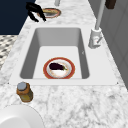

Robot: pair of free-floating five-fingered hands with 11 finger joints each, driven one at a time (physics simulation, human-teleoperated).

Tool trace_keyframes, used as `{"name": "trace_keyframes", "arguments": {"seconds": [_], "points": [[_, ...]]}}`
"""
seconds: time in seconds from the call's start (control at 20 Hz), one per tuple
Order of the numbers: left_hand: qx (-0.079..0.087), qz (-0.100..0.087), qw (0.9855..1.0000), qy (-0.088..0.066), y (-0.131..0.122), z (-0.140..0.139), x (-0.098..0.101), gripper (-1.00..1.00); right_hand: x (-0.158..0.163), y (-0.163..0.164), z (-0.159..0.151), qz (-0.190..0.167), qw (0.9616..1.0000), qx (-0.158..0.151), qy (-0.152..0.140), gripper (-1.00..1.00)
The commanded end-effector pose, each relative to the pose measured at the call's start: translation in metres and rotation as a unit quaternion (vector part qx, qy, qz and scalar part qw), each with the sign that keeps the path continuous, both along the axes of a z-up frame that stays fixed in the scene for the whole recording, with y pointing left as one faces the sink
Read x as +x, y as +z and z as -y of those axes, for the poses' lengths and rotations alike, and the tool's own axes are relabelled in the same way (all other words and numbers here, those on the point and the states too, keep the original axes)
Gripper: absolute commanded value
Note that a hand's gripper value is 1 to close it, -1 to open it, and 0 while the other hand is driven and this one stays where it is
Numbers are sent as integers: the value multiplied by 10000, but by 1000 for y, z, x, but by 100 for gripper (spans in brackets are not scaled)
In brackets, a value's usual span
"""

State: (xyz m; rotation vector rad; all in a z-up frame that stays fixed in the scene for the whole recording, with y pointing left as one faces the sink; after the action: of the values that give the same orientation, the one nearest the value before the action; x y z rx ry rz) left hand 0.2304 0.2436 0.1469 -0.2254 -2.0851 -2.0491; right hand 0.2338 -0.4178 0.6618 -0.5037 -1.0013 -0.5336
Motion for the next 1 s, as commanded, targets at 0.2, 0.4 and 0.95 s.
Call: {"name": "trace_keyframes", "arguments": {"seconds": [0.2, 0.4, 0.95], "points": [[0, 0, 10000, 0, 0, 0, 0, 0, 63, -10, 0, 182, 9995, 259, -5, -100], [0, 0, 10000, 0, 0, 0, 0, 0, 87, -12, 4, 333, 9986, 338, -252, -100], [0, 0, 10000, 0, 0, 0, 0, 0, 32, -23, 18, -128, 9956, -919, -139, 100]]}}
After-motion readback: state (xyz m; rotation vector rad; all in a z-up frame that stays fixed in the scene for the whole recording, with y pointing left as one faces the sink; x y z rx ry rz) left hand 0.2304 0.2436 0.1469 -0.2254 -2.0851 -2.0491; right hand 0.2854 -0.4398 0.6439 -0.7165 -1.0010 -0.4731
